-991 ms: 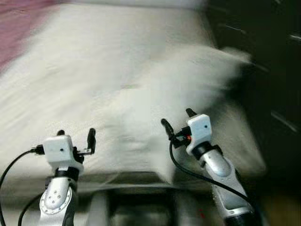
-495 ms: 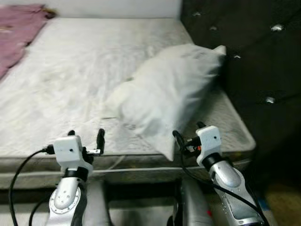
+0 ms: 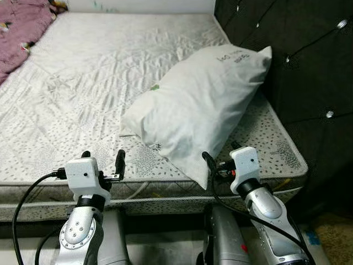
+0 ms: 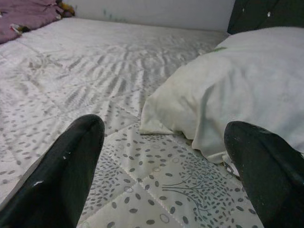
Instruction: Clean up the room
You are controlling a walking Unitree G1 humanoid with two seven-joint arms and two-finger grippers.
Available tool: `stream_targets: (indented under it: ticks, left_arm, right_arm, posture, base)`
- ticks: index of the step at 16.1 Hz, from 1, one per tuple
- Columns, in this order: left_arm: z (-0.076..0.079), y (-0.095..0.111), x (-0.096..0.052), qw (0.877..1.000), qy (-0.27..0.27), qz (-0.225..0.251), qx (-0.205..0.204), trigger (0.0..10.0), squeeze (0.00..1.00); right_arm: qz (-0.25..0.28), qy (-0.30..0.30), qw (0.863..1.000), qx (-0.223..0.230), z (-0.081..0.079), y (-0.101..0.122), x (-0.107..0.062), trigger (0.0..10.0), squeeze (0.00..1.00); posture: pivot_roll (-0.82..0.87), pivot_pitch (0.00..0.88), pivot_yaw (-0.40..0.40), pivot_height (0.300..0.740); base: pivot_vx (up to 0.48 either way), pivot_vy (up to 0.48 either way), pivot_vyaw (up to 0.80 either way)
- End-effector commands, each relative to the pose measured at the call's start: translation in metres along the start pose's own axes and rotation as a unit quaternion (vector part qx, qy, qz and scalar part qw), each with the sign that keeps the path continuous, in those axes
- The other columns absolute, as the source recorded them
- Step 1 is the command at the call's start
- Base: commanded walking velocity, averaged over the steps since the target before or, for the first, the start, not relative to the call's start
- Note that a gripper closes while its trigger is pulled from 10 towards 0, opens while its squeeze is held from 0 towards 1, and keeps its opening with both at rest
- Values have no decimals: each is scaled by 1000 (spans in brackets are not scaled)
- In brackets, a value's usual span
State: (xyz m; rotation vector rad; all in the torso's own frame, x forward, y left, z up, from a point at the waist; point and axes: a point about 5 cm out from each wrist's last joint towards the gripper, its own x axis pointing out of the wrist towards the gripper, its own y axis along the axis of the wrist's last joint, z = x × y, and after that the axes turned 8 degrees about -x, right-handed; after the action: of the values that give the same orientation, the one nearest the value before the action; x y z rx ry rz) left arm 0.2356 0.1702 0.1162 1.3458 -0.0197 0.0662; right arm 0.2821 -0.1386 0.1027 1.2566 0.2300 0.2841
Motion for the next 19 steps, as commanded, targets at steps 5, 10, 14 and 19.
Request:
stream_targets:
  ticks: [5, 10, 14, 19]
  left_arm:
    - [-2, 2, -6, 1000, 3, -7, 5, 10000, 0]
    - [-6, 6, -7, 1000, 3, -9, 13, 10000, 0]
    - [-5, 9, -3, 1000, -1, -8, 14, 10000, 0]
    - [-8, 11, 0, 1000, 5, -1, 18, 10000, 0]
  right_arm:
    - [-38, 119, 992, -3, -22, 0, 29, 10000, 0]
    - [-40, 115, 992, 30, -30, 13, 54, 2745, 0]
    - [-41, 72, 994, 71, -43, 33, 83, 0, 0]
    - [-37, 54, 992, 111, -56, 53, 105, 0, 0]
  posture:
    - [8, 117, -33, 517]
    - [37, 123, -22, 517]
    - [46, 115, -10, 517]
    - [58, 85, -15, 517]
  base:
    - [0, 0, 0]
    - [0, 0, 0]
    - [0, 0, 0]
    - [0, 0, 0]
